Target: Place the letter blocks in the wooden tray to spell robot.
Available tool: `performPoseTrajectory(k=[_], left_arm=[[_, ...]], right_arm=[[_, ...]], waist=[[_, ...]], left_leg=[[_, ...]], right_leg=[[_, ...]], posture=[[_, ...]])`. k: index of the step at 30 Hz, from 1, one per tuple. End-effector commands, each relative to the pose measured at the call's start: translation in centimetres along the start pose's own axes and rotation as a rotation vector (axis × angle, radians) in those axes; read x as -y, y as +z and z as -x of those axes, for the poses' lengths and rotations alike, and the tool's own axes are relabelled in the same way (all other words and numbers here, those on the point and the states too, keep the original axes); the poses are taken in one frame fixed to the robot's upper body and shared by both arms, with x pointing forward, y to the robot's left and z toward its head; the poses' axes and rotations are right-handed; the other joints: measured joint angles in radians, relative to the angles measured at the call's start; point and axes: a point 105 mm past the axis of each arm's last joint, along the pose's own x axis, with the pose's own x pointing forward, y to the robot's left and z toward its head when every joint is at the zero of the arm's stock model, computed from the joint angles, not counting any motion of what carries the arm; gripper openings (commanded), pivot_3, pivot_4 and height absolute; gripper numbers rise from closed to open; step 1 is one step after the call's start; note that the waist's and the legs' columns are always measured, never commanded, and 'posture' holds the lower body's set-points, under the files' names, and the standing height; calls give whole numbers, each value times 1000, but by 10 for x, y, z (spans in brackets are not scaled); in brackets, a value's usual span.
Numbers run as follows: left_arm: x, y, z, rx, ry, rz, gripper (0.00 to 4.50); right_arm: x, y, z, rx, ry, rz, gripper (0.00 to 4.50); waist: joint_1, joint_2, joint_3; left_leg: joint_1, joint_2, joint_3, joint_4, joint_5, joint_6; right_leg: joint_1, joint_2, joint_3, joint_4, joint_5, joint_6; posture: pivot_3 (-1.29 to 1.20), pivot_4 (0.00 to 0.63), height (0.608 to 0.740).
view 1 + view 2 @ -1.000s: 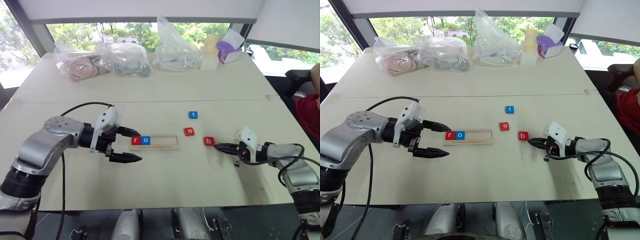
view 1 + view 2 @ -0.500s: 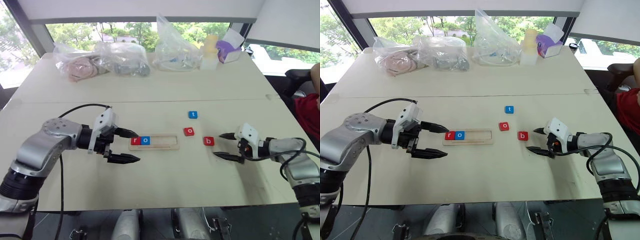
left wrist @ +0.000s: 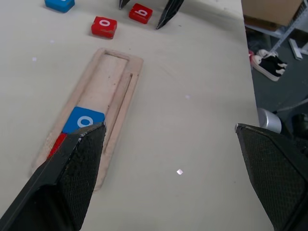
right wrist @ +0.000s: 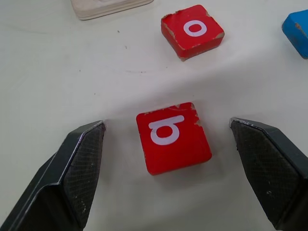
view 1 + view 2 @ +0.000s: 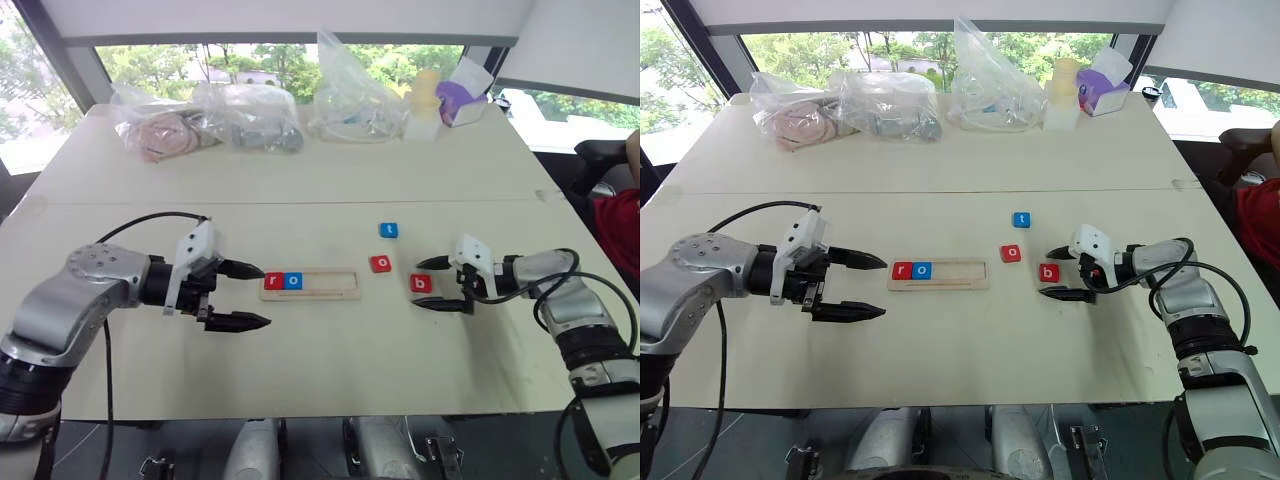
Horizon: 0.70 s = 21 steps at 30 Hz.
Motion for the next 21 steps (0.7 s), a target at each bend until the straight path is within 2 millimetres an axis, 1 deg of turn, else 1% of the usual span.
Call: performPoseTrajectory(k=[1, 4, 6, 8, 10, 11, 14, 16, 17, 19, 21], left_arm=[[3, 10, 2, 18, 9, -39, 4500], [4, 12, 0, 21, 8, -42, 4500], [3, 14, 0, 22, 8, -44, 4500], [3, 15, 0, 21, 9, -44, 4500], [1, 16, 1, 20, 12, -43, 4500], [0, 16, 2, 17, 18, -41, 4500], [-8, 11, 13, -4, 57, -21, 4500], [-12, 3, 21, -45, 83, -10, 4500], [-14, -4, 26, -77, 101, -5, 4500], [-17, -13, 37, -119, 130, 3, 4500], [-18, -12, 44, -111, 162, 14, 4500]], right_arm=[[-1, -10, 4, -26, -1, -25, 3411], [-5, -16, 5, -38, -1, -28, 1926], [-7, -20, 6, -46, -3, -32, 1143], [-9, -21, 7, -54, -4, -31, 1151], [-12, -12, 6, -25, 2, -42, 1151], [-13, -3, 4, 2, 5, -46, 1151], [-13, 34, -3, 64, 0, -61, 1151], [-15, 58, -10, 95, 22, -77, 1151], [-17, 73, -14, 112, 39, -60, 1151], [-17, 94, -27, 112, 36, 6, 1151], [-17, 111, -45, 105, 33, 71, 1151]], waist=[[1, 0, 0], [1, 0, 0], [1, 0, 0], [2, 0, 0], [4, 0, 0], [4, 0, 0], [-3, 0, 0], [-9, 1, 1], [-13, 1, 1], [-19, 3, 1], [-20, 2, 1]], left_leg=[[0, 0, 0, 0, 0, 0], [0, 0, 0, 0, 0, 0], [0, 0, 0, 0, 0, 0], [0, 0, 0, 0, 0, 0], [1, 0, 0, 0, 0, 0], [1, 0, -1, 0, 0, 0], [0, 0, -1, 0, 0, 0], [0, 0, 0, 0, 0, 0], [1, 1, 0, 0, 0, 0], [1, 1, 0, 0, 0, 0], [1, 1, 0, -1, 0, 0]], right_leg=[[0, 0, 0, 0, 0, 0], [0, 0, 0, 0, 0, 0], [0, 0, 0, 0, 0, 0], [1, 0, 0, 0, 0, 0], [1, 0, 0, 0, 0, 0], [1, 0, 0, 0, 0, 0], [0, 0, 0, 1, 0, 0], [-1, 0, 0, 2, 0, 0], [-2, 1, 0, 2, 0, 0], [-3, 2, 0, 3, 1, -1], [-3, 2, 0, 3, 0, -1]], posture=[[0, 150, 735], [0, 150, 735], [0, 150, 735], [0, 150, 735], [0, 150, 735], [0, 150, 735], [0, 150, 735], [0, 150, 735], [0, 150, 735], [0, 150, 735], [0, 150, 735]])
